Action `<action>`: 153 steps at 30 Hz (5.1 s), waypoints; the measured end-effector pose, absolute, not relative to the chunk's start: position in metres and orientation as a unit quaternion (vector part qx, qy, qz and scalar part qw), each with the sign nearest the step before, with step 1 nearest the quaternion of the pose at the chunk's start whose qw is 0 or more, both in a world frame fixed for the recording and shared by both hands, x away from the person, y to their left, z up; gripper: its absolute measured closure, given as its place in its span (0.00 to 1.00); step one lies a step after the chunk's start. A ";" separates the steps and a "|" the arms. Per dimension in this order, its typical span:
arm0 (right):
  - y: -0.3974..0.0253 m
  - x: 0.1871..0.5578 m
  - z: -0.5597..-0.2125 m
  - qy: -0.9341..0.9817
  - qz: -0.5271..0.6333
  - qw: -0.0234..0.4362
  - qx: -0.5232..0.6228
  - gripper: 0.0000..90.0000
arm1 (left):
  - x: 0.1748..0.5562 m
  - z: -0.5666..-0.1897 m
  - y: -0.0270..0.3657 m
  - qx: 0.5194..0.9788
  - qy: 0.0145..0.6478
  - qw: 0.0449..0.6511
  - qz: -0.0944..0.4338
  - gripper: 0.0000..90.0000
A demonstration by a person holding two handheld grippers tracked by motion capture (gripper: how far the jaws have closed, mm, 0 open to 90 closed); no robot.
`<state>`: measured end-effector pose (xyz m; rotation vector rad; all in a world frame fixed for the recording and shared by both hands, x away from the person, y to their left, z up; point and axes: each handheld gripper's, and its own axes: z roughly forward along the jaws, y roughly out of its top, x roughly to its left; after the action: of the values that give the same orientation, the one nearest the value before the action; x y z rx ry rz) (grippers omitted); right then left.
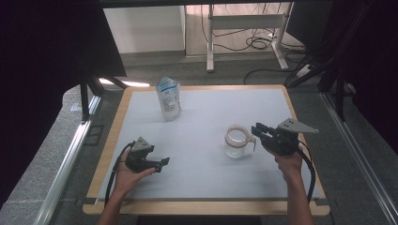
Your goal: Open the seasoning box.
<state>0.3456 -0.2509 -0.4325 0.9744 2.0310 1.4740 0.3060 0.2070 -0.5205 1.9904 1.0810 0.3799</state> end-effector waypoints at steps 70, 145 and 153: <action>-0.246 0.345 -0.459 0.763 0.471 0.245 0.370 1.00 | 0.310 -0.518 0.194 0.769 0.442 0.441 0.137 0.33; -0.224 0.311 -0.506 0.797 0.459 0.176 0.351 0.75 | 0.386 -0.435 -0.004 0.825 0.256 0.502 0.043 1.00; -0.219 0.311 -0.511 0.799 0.454 0.178 0.352 0.68 | 0.386 -0.429 -0.008 0.831 0.251 0.495 0.047 1.00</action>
<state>0.3110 -0.2192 -0.5109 0.9953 2.2610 1.2832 0.3863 -0.0083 -0.4290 2.0130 0.6074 0.1127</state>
